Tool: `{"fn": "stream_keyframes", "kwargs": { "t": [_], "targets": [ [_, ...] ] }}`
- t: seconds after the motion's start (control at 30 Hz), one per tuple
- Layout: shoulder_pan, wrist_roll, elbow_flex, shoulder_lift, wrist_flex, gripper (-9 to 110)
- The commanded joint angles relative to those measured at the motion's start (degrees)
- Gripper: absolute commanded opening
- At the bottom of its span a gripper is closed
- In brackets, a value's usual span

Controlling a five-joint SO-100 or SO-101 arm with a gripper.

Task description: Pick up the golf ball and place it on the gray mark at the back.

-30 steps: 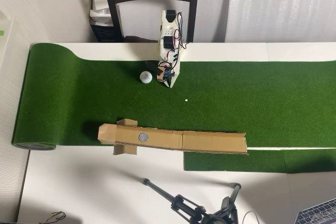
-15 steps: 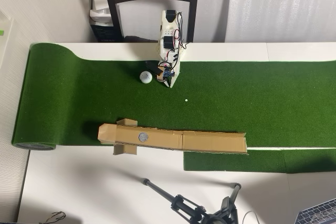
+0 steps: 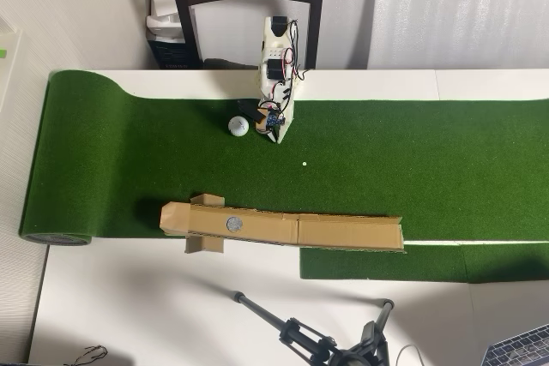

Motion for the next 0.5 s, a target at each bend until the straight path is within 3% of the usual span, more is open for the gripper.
{"fn": "stream_keyframes", "kwargs": {
  "t": [0.0, 0.27, 0.47],
  "targets": [
    [0.6, 0.2, 4.5, 5.5, 0.1, 0],
    [-0.2, 0.4, 3.6, 5.6, -1.1, 1],
    [-4.4, -0.4, -7.8, 4.9, -5.5, 20]
  ]
}}
